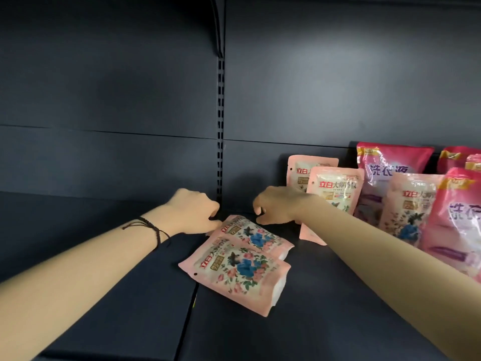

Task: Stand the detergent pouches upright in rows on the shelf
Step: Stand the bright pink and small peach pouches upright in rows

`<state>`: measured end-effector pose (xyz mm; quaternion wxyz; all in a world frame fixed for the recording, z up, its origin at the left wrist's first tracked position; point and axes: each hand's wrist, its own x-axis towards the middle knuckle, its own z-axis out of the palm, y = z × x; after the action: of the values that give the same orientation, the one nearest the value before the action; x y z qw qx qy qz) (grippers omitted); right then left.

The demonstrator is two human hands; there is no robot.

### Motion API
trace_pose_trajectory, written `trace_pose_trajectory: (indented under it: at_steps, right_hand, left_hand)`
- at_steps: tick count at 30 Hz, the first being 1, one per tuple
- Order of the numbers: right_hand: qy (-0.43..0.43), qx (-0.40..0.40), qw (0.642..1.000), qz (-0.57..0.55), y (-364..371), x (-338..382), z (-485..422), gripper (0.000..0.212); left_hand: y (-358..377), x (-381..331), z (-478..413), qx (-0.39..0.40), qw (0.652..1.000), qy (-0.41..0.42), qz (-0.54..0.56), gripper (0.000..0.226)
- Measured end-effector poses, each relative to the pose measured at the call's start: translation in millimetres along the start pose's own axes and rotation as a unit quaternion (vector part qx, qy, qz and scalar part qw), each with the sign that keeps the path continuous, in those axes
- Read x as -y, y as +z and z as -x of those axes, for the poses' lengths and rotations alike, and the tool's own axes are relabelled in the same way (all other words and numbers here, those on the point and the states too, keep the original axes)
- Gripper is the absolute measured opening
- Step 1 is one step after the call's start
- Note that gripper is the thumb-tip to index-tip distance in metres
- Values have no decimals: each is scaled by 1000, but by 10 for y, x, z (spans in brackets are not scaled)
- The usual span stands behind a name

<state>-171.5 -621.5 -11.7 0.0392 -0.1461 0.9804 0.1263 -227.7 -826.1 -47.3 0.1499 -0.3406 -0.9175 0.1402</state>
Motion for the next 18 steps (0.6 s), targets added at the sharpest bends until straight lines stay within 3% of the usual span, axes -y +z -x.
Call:
trace_pose_trajectory:
  at_steps: [3,6,10,15,18]
  right_hand:
    - [75,34,986,-144,197,89,-249,40]
    - [146,23,956,-253,345,159,-427,38]
    - [212,23,886,-411,431,194,-493,30]
    - [243,22,790,-563,312,213,-412,30]
    - [218,-42,760,-611,191,223,-307,4]
  left_hand:
    - [148,18,-41,66,983,-66,160,47]
    - [257,1,-96,98,920,-111,363,53]
    - [356,-24,-112,113,875,-125,455,60]
    - [372,-46,-126,125,798,-142,572,46]
    - [279,-14,-120,100,722,-182,660,41]
